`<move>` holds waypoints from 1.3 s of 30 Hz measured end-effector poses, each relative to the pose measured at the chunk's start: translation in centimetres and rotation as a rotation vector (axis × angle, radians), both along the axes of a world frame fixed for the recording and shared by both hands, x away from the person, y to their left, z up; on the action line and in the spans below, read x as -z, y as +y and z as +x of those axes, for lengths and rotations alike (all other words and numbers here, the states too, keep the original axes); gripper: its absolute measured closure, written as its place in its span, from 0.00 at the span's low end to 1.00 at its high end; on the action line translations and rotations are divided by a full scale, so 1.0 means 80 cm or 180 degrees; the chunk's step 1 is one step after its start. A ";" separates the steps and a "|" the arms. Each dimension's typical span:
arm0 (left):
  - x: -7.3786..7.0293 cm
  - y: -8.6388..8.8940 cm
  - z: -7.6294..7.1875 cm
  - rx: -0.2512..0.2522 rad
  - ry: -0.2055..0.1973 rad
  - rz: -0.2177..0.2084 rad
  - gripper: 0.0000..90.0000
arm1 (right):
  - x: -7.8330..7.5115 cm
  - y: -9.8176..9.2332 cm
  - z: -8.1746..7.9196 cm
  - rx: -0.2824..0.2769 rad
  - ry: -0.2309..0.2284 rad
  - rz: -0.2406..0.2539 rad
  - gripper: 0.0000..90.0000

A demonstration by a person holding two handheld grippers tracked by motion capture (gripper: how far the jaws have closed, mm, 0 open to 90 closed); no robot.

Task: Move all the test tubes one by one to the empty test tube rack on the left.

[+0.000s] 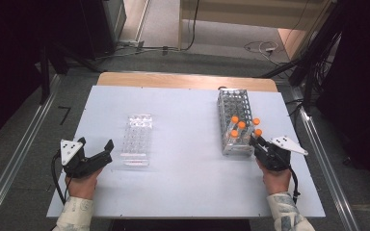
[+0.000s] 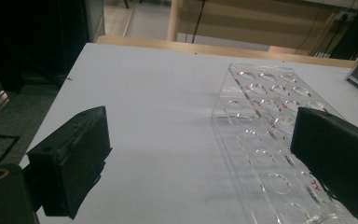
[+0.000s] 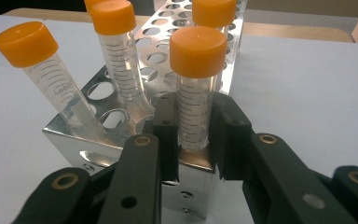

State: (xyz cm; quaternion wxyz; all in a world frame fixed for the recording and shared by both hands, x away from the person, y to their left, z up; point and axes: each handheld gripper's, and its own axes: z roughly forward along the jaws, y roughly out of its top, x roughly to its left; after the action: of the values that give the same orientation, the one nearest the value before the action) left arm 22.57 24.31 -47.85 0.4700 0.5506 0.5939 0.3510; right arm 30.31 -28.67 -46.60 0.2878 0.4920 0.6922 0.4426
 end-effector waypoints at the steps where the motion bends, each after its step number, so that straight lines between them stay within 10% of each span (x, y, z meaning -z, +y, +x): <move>1: 0.000 0.000 0.000 0.0001 0.0001 -0.0003 0.05 | 0.000 0.000 0.000 0.0000 -0.0002 -0.0001 0.79; 24: -0.008 -0.010 -0.009 0.0037 -0.0254 0.0160 0.06 | -0.056 -0.015 -0.035 0.0020 -0.0481 0.0244 0.80; 39: -0.017 -0.033 -0.019 0.0329 -0.0307 0.0106 0.06 | -0.053 -0.002 -0.068 -0.0248 -0.0391 0.0229 0.80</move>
State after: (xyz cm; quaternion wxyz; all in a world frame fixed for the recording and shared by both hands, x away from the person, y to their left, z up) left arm 21.02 21.68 -46.45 0.5063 0.5707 0.5355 0.3622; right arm 24.86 -28.81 -42.37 0.2944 0.4466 0.6756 0.5075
